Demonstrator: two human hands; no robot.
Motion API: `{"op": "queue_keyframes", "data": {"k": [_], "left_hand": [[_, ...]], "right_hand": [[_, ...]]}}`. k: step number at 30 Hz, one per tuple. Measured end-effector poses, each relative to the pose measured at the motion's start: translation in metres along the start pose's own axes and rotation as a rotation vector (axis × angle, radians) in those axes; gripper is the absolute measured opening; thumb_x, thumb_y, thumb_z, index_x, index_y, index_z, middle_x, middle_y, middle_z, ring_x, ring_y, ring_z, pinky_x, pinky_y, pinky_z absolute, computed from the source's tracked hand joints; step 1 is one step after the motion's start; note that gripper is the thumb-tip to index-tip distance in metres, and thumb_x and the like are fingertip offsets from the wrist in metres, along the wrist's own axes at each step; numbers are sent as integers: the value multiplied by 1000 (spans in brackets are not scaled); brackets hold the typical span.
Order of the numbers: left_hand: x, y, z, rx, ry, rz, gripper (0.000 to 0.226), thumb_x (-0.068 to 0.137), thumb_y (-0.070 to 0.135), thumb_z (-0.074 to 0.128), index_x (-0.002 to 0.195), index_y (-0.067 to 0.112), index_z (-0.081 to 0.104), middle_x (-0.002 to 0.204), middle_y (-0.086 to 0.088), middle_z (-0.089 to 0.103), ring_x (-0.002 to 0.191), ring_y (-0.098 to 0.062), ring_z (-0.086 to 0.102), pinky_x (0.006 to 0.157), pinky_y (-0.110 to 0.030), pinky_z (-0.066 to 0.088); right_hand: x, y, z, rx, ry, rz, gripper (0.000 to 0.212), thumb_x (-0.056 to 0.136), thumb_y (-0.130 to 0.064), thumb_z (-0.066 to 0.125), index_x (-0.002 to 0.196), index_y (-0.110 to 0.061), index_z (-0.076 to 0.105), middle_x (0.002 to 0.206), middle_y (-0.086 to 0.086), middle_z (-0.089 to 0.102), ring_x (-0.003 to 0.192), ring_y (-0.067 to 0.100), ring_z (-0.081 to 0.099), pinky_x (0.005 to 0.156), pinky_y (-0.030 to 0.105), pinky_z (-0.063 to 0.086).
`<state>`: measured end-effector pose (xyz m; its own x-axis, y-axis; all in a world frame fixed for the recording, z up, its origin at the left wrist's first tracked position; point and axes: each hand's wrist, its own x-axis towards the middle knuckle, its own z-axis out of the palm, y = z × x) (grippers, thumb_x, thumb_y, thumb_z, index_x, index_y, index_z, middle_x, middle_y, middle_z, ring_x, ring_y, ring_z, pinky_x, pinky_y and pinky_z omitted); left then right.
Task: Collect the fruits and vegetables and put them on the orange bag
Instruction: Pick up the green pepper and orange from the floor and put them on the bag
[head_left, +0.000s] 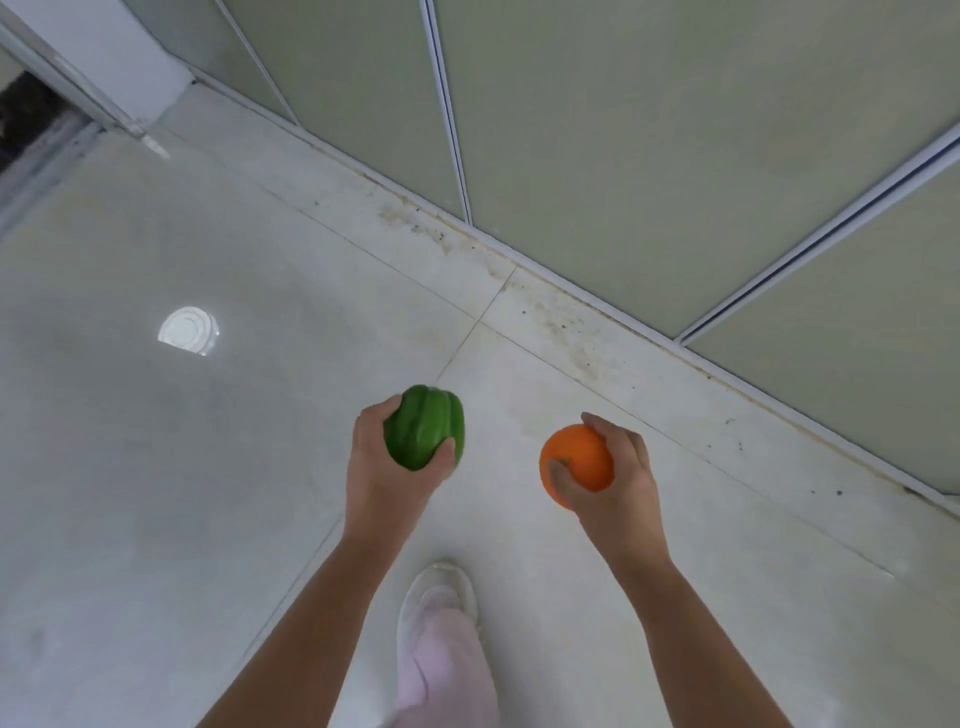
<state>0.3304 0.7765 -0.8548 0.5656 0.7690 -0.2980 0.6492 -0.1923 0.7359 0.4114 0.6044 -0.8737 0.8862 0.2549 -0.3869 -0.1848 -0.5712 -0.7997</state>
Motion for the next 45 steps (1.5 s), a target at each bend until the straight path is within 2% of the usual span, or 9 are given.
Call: {"op": "queue_keyframes", "data": {"k": [5, 9, 12, 15, 20, 23, 32, 38, 45], "left_hand": [[-51, 81, -50, -53, -40, 16, 60, 70, 22, 77, 121, 24, 45, 113, 9, 52, 98, -8, 52, 67, -8, 41], [-88, 146, -95, -115, -1, 5, 53, 73, 18, 72, 120, 25, 48, 111, 10, 53, 98, -10, 53, 67, -5, 46], [-119, 192, -132, -156, 23, -3, 49, 75, 18, 70, 119, 26, 50, 110, 10, 54, 96, -10, 55, 72, -18, 52], [-152, 237, -165, -165, 32, 40, 51, 75, 19, 70, 121, 26, 49, 109, 16, 51, 96, 5, 50, 69, -4, 44], [-211, 309, -208, -292, 52, 5, 48, 77, 24, 70, 121, 30, 51, 116, 11, 55, 103, -10, 55, 83, -41, 54], [-245, 348, -225, -382, 59, -16, 45, 78, 25, 70, 119, 31, 53, 114, 10, 58, 102, -15, 58, 82, -50, 53], [-312, 429, -269, -490, -4, 129, 47, 60, 36, 70, 105, 33, 54, 97, 14, 59, 83, -19, 62, 56, -27, 49], [-326, 455, -298, -497, -29, 258, 48, 60, 35, 72, 103, 36, 51, 99, 18, 56, 90, -4, 58, 64, -15, 49], [-314, 473, -324, -437, -179, 395, 59, 57, 44, 73, 111, 35, 52, 112, 11, 56, 104, -9, 55, 86, -32, 51]], "right_hand": [[-51, -82, -54, 20, -15, -55, 57, 73, -23, 74, 123, -31, 46, 117, -13, 37, 100, 12, 43, 68, 9, 35], [-93, -150, -104, 63, -1, -70, 56, 72, -21, 74, 118, -35, 45, 115, -13, 41, 98, 10, 44, 66, 6, 36], [-131, -197, -143, 76, 2, -105, 55, 71, -19, 75, 112, -39, 44, 112, -14, 44, 94, 6, 45, 64, 3, 37], [-166, -239, -177, 95, 20, -134, 56, 71, -18, 76, 110, -40, 43, 112, -15, 44, 90, 1, 47, 63, -2, 37], [-220, -300, -230, 184, 68, -188, 57, 67, -21, 79, 114, -35, 49, 118, -9, 50, 98, -3, 48, 70, -2, 37], [-247, -330, -263, 238, 119, -214, 54, 65, -30, 73, 112, -40, 50, 117, -12, 52, 100, -9, 46, 72, 0, 38], [-310, -404, -344, 235, 230, -401, 51, 57, -50, 62, 105, -51, 47, 114, -22, 50, 99, -9, 48, 74, 0, 36], [-338, -433, -370, 209, 286, -453, 51, 59, -49, 63, 108, -49, 49, 117, -13, 55, 103, -3, 50, 80, 4, 38], [-360, -472, -391, 132, 331, -480, 51, 59, -51, 63, 108, -49, 50, 113, -24, 50, 102, -2, 50, 76, 5, 40]]}}
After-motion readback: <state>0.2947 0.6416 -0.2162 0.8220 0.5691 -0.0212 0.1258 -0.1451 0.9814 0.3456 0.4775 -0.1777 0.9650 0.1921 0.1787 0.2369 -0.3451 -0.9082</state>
